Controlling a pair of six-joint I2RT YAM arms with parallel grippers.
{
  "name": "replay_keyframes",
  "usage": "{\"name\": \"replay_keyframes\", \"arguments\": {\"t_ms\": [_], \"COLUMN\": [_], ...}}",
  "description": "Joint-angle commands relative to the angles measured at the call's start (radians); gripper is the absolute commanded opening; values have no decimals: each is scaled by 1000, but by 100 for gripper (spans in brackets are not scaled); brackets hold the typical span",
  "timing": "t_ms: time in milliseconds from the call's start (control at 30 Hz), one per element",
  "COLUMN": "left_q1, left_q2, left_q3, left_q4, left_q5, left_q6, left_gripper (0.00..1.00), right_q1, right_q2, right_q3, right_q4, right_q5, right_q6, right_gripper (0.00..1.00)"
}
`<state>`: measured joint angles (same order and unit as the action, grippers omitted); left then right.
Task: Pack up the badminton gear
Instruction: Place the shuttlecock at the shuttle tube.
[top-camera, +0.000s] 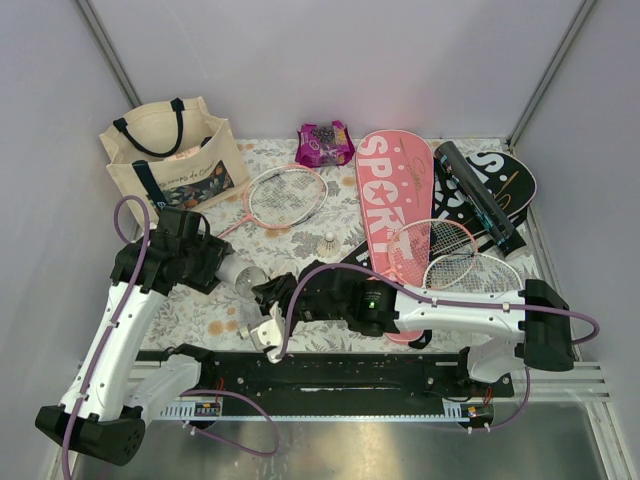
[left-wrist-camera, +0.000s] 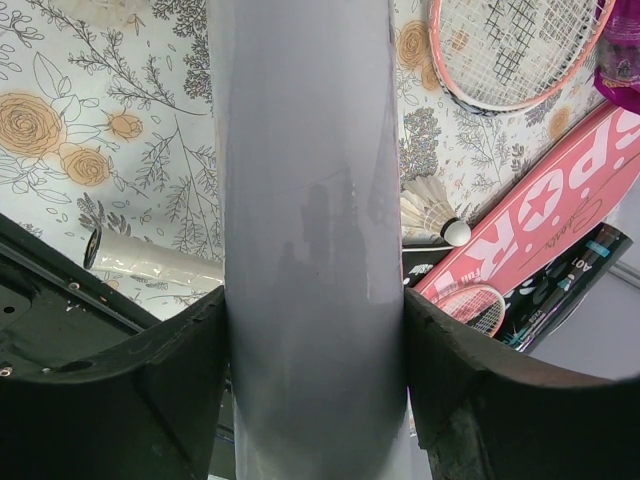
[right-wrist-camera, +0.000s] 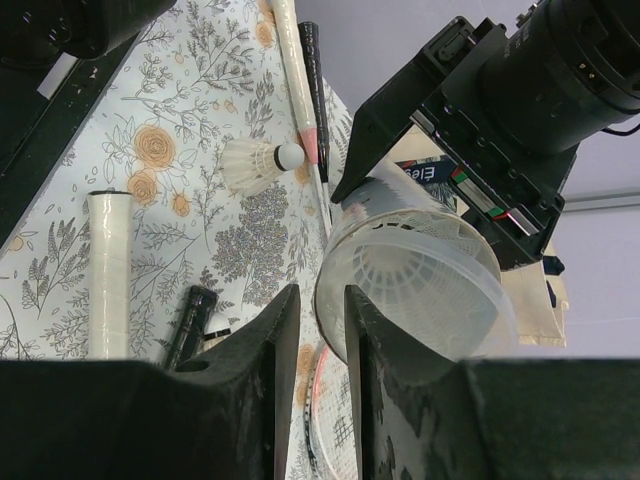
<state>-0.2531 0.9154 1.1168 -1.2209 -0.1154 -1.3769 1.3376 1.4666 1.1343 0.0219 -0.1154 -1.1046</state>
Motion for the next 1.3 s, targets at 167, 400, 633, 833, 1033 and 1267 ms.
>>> {"name": "replay_keyframes", "arguments": {"t_ms": [167, 400, 633, 833, 1033, 1267], "left_q1": [0, 0, 0, 0, 0, 0], "left_q2": [-15, -15, -16, -16, -18, -16], "left_q3": [37, 38, 32, 28, 26, 25], "left_q4": [44, 43, 46, 50, 50, 50], "left_q5": [-1, 0, -4, -3, -9, -4], "left_q6": [12, 12, 12, 12, 12, 12], "left_gripper": [0, 0, 0, 0, 0, 0], "right_q1": [-9, -11, -9, -9, -2, 2], "right_q2": [-60, -31, -14, -14, -49, -55], "right_q3": [27, 51, 77, 101, 74, 76], "right_q4": [18, 16, 33, 10, 13, 23], "right_q5": [26, 25, 22, 13, 17, 10], "right_q6": [37, 29, 32, 31, 46, 54], "right_gripper": [34, 38, 45, 45, 45, 45]}}
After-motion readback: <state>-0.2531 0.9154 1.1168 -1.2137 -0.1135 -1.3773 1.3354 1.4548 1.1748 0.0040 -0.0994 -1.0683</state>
